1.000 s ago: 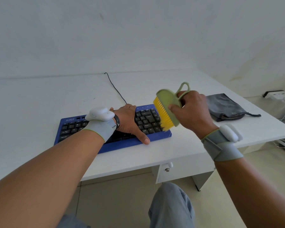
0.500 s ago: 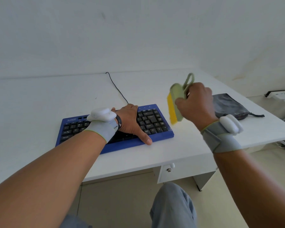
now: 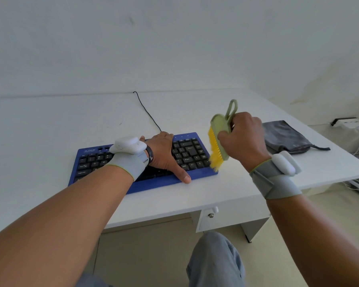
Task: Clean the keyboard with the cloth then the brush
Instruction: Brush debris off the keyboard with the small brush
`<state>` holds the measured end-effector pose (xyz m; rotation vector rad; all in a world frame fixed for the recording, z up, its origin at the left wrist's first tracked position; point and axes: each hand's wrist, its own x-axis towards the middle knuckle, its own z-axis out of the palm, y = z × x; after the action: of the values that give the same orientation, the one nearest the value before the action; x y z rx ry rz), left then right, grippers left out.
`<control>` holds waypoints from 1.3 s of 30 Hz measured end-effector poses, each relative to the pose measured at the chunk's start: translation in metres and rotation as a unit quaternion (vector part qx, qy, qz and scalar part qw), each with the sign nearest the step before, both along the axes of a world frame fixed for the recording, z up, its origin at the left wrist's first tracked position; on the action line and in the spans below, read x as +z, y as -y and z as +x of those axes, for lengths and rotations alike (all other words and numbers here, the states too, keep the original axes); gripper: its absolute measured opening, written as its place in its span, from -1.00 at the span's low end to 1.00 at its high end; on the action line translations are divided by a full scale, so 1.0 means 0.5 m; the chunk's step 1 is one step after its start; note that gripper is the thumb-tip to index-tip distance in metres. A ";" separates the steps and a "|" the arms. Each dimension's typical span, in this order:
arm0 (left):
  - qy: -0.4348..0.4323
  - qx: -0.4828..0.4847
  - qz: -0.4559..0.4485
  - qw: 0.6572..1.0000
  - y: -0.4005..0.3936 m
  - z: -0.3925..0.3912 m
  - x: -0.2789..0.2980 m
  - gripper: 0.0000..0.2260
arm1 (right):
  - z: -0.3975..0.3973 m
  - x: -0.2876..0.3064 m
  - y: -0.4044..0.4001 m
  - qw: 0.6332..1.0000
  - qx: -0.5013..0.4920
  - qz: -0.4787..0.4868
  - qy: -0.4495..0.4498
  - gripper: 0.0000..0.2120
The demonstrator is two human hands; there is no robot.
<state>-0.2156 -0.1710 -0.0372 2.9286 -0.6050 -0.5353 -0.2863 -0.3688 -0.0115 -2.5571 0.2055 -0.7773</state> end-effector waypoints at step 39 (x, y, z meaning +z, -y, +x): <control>0.007 -0.008 0.002 1.000 -0.002 -0.004 0.003 0.33 | 0.058 0.007 -0.035 0.998 0.010 0.044 -0.040 -0.84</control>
<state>-0.2179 -0.1701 -0.0358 2.9363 -0.6289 -0.5178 -0.2575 -0.3516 -0.0079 -2.5058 0.2338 -0.6437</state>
